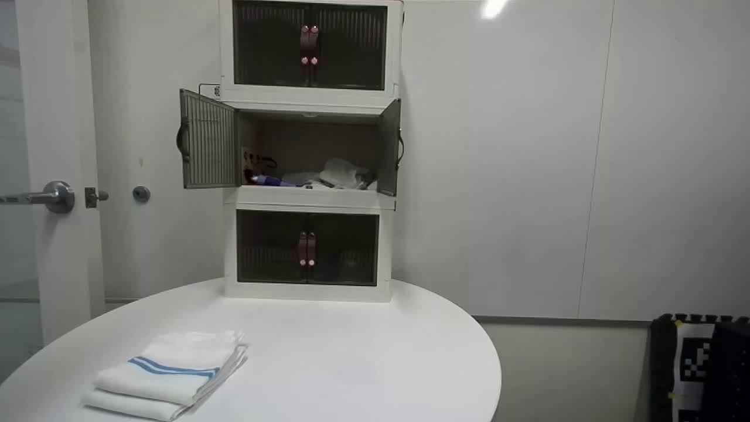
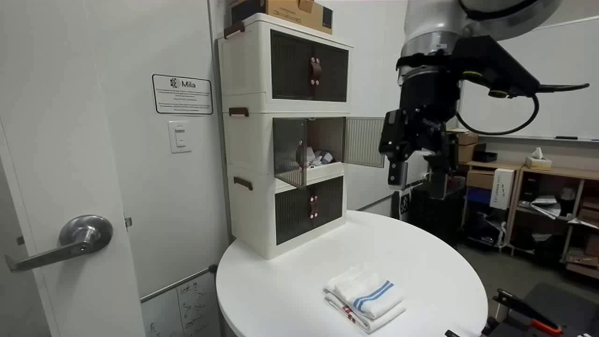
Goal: Put one towel in the middle cabinet
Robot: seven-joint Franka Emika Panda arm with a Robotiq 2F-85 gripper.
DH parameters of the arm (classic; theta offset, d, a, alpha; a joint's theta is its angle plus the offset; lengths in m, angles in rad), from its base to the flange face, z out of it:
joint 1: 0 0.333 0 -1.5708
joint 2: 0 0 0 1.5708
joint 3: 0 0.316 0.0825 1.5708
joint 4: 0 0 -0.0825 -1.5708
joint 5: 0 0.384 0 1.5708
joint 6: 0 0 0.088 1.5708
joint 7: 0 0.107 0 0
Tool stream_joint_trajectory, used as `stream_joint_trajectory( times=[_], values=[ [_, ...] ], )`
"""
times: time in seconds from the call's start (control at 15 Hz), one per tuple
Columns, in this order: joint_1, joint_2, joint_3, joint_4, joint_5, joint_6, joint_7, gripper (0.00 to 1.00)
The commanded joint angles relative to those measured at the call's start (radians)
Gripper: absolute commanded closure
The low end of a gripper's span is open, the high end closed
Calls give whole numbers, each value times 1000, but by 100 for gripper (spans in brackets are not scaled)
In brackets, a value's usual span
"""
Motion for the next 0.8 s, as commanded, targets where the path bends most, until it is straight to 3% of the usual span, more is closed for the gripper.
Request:
stream_joint_trajectory(
  times=[0.0, 0.4, 0.73],
  values=[
    [-22, -2, 18, 3, 12, -8, -12, 0],
    [-28, 16, 22, 3, 4, 10, -17, 0],
    [-60, 159, 101, -2, -150, 135, -57, 0]
  ],
)
